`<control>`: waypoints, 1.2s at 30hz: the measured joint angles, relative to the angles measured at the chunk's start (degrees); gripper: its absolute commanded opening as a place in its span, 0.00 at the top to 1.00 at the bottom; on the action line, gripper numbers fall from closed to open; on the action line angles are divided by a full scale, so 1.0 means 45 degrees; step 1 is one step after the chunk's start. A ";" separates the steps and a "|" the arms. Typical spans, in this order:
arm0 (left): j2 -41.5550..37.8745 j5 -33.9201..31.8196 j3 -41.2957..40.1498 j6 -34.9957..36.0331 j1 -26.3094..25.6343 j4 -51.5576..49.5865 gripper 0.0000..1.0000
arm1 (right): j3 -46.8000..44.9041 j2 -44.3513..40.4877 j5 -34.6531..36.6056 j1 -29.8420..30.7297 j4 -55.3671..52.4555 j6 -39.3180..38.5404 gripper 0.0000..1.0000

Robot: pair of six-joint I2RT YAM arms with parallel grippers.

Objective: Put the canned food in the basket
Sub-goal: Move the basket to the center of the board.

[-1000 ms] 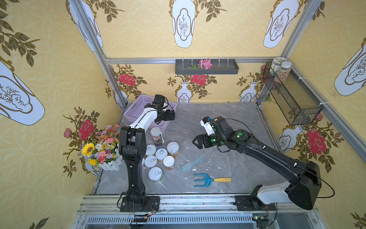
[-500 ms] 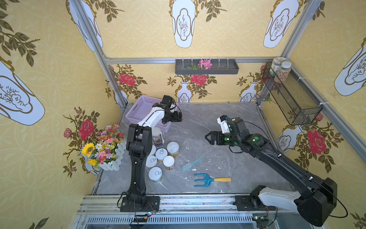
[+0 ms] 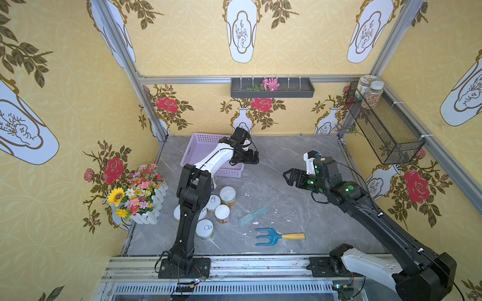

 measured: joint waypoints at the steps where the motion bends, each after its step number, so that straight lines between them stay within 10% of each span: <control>1: 0.0058 0.0155 0.0092 -0.0131 -0.0233 0.0019 0.00 | -0.0087 0.0000 0.0155 -0.0199 -0.0160 0.0024 0.03; 36: 0.1749 0.2322 0.2730 -0.2992 -0.4396 0.0831 0.00 | -0.1865 -0.1962 0.0850 -0.4566 -0.2307 0.0933 0.03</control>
